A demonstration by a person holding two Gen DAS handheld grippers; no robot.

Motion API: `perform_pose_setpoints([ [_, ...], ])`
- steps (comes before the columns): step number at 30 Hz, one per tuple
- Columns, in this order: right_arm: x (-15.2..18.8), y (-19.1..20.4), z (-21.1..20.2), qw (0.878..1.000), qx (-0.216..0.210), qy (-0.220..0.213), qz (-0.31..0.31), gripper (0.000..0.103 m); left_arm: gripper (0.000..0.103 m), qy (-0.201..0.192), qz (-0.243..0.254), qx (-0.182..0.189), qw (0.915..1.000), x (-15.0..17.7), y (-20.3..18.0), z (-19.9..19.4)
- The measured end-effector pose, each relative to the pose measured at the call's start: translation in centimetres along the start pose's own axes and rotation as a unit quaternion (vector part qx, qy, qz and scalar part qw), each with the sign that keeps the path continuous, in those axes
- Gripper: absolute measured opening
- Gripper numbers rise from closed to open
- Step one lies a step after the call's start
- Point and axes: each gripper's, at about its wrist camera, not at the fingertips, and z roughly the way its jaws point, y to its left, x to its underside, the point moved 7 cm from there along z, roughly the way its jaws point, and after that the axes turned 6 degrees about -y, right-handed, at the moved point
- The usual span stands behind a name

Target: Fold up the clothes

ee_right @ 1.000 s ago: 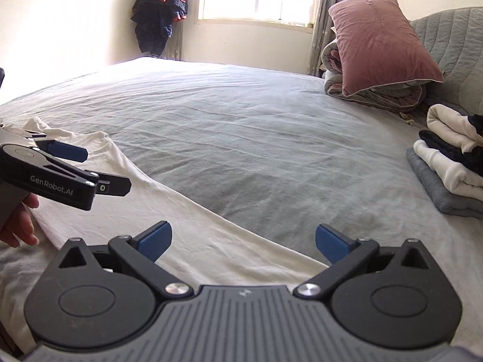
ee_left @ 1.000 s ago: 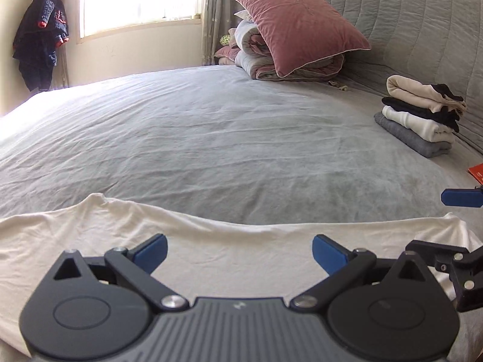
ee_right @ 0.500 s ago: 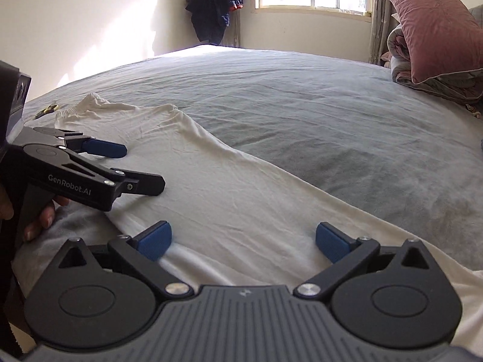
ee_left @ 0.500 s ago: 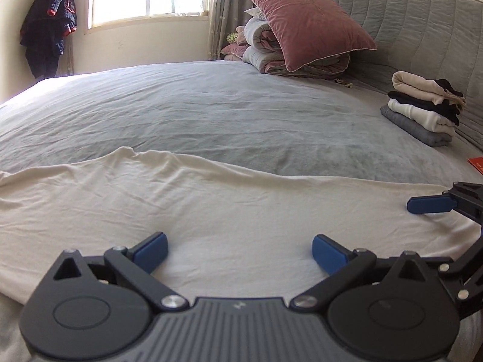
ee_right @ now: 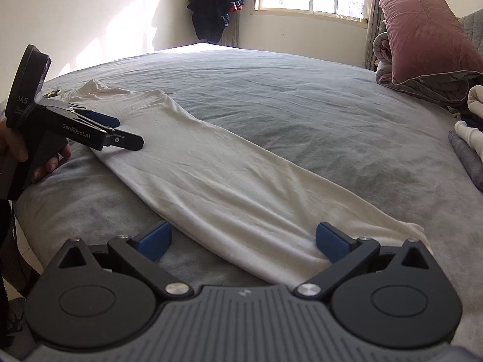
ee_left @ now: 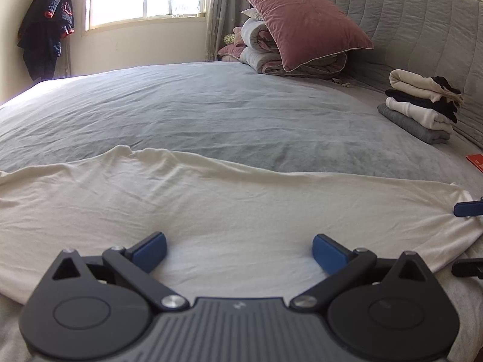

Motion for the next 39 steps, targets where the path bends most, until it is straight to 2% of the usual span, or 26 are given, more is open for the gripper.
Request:
perform_pose_setpoints([
  [7, 0.4, -2.1, -2.7, 1.000, 0.022, 0.018, 0.008, 0.103, 0.103, 0.003, 0.008, -0.005, 0.9999, 0.0, -0.2, 0.1],
  [15, -1.8, -1.8, -1.7, 0.998, 0.007, -0.004, 0.064, 0.103, 0.103, 0.002, 0.002, 0.001, 1.0000, -0.1, 0.1, 0.0],
  [19, -0.7, -1.2, 0.5, 0.998, 0.024, 0.047, 0.047, 0.103, 0.102, -0.004, -0.023, 0.026, 0.9994, -0.4, 1.0, -0.5],
  [23, 0.0, -1.6, 0.1, 0.998, 0.027, 0.046, 0.023, 0.103, 0.102, -0.004, -0.046, 0.030, 0.9985, -0.4, 3.4, -1.6],
  [26, 0.3, -2.3, -0.7, 0.998, 0.022, 0.053, 0.029, 0.103, 0.102, -0.004, -0.060, 0.000, 0.9982, -0.2, 5.9, -2.7],
  [29, 0.2, -2.3, -1.3, 0.997, 0.015, 0.073, 0.023, 0.103, 0.102, -0.001, -0.097, -0.040, 0.9945, -0.2, 9.1, -3.7],
  [31, -0.4, -1.7, -1.5, 0.996, -0.001, 0.084, 0.023, 0.103, 0.102, 0.005, -0.106, -0.054, 0.9929, -0.7, 10.6, -4.0],
  [37, -4.5, 1.9, -0.8, 0.998, -0.056, 0.038, 0.019, 0.103, 0.102, 0.019, -0.100, -0.083, 0.9914, -3.7, 13.9, -3.3],
  [39, -5.3, 3.2, 0.0, 0.997, -0.067, 0.033, 0.009, 0.103, 0.096, 0.021, -0.095, -0.092, 0.9910, -4.5, 14.9, -2.3],
])
